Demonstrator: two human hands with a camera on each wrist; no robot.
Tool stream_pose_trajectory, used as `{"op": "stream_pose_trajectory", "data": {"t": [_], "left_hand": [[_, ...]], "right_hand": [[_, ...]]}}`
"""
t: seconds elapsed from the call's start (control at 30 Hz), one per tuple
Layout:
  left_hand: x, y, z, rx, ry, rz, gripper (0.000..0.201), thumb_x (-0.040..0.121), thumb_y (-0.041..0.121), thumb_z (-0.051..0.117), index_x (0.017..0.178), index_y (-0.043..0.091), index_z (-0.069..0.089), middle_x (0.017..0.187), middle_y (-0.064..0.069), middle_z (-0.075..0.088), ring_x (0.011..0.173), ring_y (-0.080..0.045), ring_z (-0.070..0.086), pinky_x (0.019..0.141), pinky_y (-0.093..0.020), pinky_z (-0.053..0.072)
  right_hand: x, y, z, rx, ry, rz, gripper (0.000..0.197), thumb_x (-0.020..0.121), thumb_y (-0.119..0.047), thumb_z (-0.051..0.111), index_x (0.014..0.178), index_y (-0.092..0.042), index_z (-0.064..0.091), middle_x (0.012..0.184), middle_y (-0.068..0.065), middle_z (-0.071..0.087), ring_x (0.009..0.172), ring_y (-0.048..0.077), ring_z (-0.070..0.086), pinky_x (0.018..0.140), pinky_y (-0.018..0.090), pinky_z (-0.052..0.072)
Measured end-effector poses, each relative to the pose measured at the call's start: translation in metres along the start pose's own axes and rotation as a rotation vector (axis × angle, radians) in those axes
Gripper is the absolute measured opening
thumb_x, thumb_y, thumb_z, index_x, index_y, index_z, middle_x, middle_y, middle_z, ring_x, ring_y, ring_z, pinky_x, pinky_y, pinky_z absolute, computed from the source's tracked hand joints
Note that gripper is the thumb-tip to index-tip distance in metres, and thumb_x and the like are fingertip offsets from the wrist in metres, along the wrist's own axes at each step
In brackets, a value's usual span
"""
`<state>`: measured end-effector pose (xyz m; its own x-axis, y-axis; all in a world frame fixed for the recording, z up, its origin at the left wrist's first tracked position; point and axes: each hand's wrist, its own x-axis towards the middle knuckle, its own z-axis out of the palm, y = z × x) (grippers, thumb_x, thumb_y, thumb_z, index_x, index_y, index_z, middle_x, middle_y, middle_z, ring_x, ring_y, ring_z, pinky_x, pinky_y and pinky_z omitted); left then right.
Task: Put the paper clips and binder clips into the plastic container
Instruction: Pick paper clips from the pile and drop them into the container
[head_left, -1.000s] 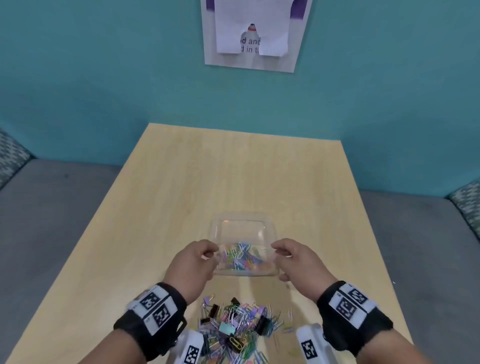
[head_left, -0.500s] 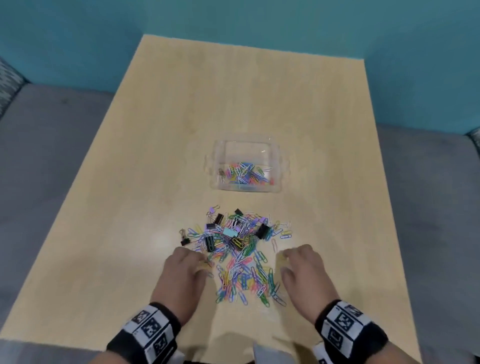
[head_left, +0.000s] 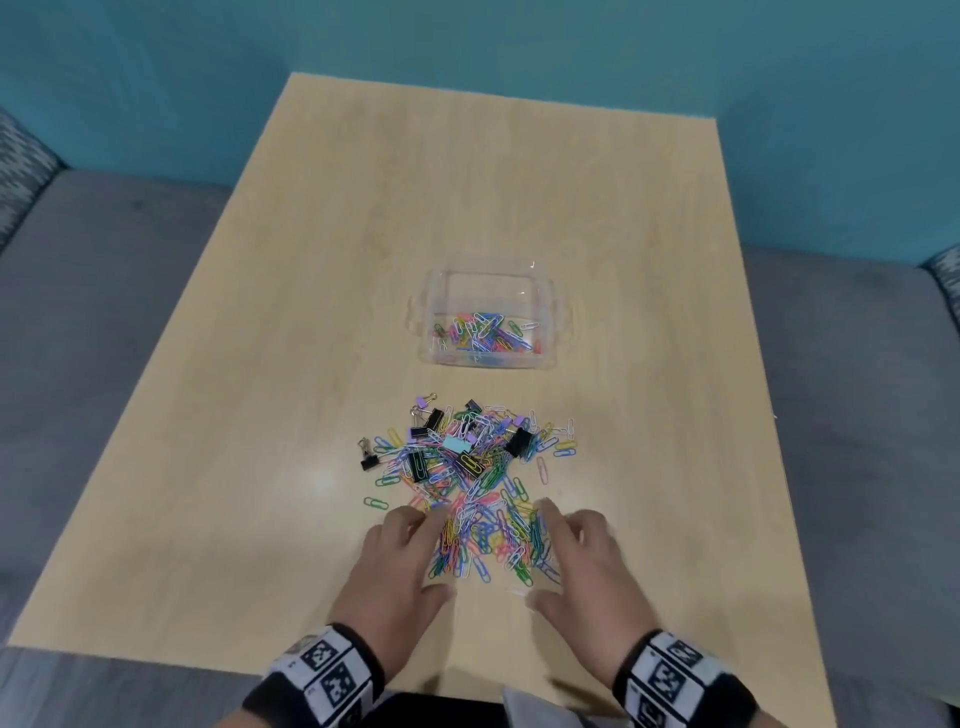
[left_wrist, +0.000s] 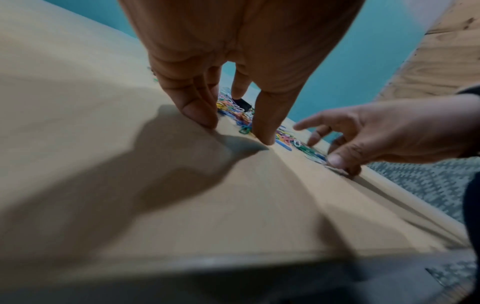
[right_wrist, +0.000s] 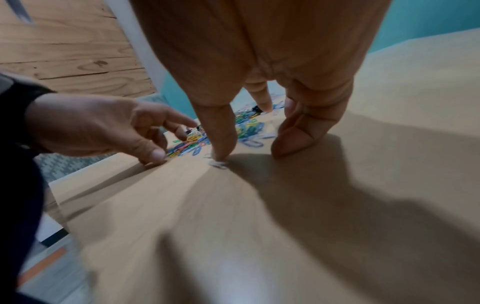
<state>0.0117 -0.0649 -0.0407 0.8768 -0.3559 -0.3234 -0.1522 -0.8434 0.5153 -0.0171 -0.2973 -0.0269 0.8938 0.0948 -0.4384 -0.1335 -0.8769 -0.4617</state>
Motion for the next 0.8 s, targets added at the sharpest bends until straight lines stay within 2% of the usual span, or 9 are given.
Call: {"op": "stream_pose_trajectory", "data": {"t": [0.1,0.2,0.33,0.43,0.5,0.57,0.63,0.7,0.8], "left_hand": [[0.017,0.014,0.002,0.063,0.015,0.000,0.076,0.076,0.031,0.068,0.141,0.031,0.030,0.132,-0.003,0.035,0.112,-0.025,0.037,0.096,-0.037,0.041],[0.035,0.023,0.000,0.089,-0.005,-0.012,0.066,0.083,0.029,0.062,0.141,0.032,0.030,0.137,-0.003,0.030,0.117,-0.026,0.033,0.096,-0.036,0.040],[0.050,0.023,0.000,0.137,-0.014,0.011,0.058,0.087,0.023,0.057,0.138,0.031,0.030,0.127,-0.002,0.034,0.111,-0.024,0.038,0.091,-0.036,0.044],[0.056,0.019,-0.001,0.155,-0.002,0.057,0.042,0.087,0.018,0.056,0.124,0.028,0.041,0.109,-0.001,0.039,0.090,-0.022,0.042,0.076,-0.034,0.045],[0.058,0.017,-0.001,0.190,0.008,0.090,0.025,0.083,0.013,0.058,0.103,0.024,0.048,0.098,0.000,0.040,0.077,-0.019,0.037,0.065,-0.032,0.041],[0.059,0.013,-0.001,0.238,-0.013,0.104,0.025,0.076,0.008,0.063,0.086,0.022,0.046,0.091,0.001,0.039,0.071,-0.019,0.035,0.058,-0.031,0.038],[0.059,0.012,-0.002,0.268,-0.048,0.115,0.030,0.070,0.007,0.068,0.080,0.023,0.044,0.087,0.001,0.040,0.068,-0.019,0.038,0.054,-0.030,0.034],[0.059,0.013,-0.006,0.267,-0.072,0.118,0.032,0.064,0.005,0.070,0.077,0.022,0.045,0.082,0.001,0.042,0.063,-0.019,0.041,0.051,-0.028,0.030],[0.059,0.016,-0.011,0.175,-0.057,0.074,0.020,0.071,0.004,0.063,0.077,0.018,0.050,0.081,0.000,0.044,0.061,-0.023,0.047,0.048,-0.030,0.034]], "right_hand": [[0.026,-0.020,0.006,-0.039,0.035,-0.040,0.090,0.077,-0.034,0.072,0.144,-0.033,0.012,0.125,-0.001,0.026,0.109,0.022,0.035,0.091,0.033,0.043],[0.048,-0.031,0.007,-0.078,0.043,-0.054,0.073,0.085,-0.028,0.065,0.144,-0.026,0.022,0.130,0.002,0.028,0.112,0.025,0.035,0.089,0.034,0.043],[0.063,-0.034,0.008,-0.142,0.048,-0.114,0.055,0.087,-0.015,0.060,0.136,-0.019,0.036,0.122,0.006,0.036,0.101,0.028,0.042,0.080,0.037,0.047],[0.065,-0.031,0.006,-0.183,0.031,-0.140,0.044,0.081,-0.004,0.058,0.120,-0.017,0.045,0.112,0.005,0.039,0.091,0.026,0.042,0.069,0.037,0.045],[0.065,-0.031,0.003,-0.213,0.040,-0.160,0.040,0.072,0.004,0.058,0.104,-0.017,0.048,0.105,0.005,0.041,0.083,0.025,0.041,0.060,0.034,0.038],[0.066,-0.031,-0.001,-0.216,0.025,-0.171,0.039,0.066,0.009,0.055,0.094,-0.016,0.048,0.100,0.006,0.044,0.077,0.024,0.039,0.058,0.034,0.031],[0.068,-0.030,-0.004,-0.221,0.021,-0.168,0.037,0.065,0.010,0.054,0.087,-0.018,0.043,0.095,0.006,0.044,0.071,0.022,0.033,0.058,0.034,0.028],[0.071,-0.028,-0.004,-0.203,0.020,-0.151,0.038,0.067,0.006,0.060,0.081,-0.022,0.038,0.087,0.003,0.043,0.066,0.021,0.031,0.054,0.032,0.026],[0.073,-0.027,-0.010,-0.159,0.017,-0.105,0.023,0.078,-0.004,0.061,0.085,-0.019,0.046,0.089,0.002,0.045,0.068,0.024,0.041,0.056,0.030,0.029]]}}
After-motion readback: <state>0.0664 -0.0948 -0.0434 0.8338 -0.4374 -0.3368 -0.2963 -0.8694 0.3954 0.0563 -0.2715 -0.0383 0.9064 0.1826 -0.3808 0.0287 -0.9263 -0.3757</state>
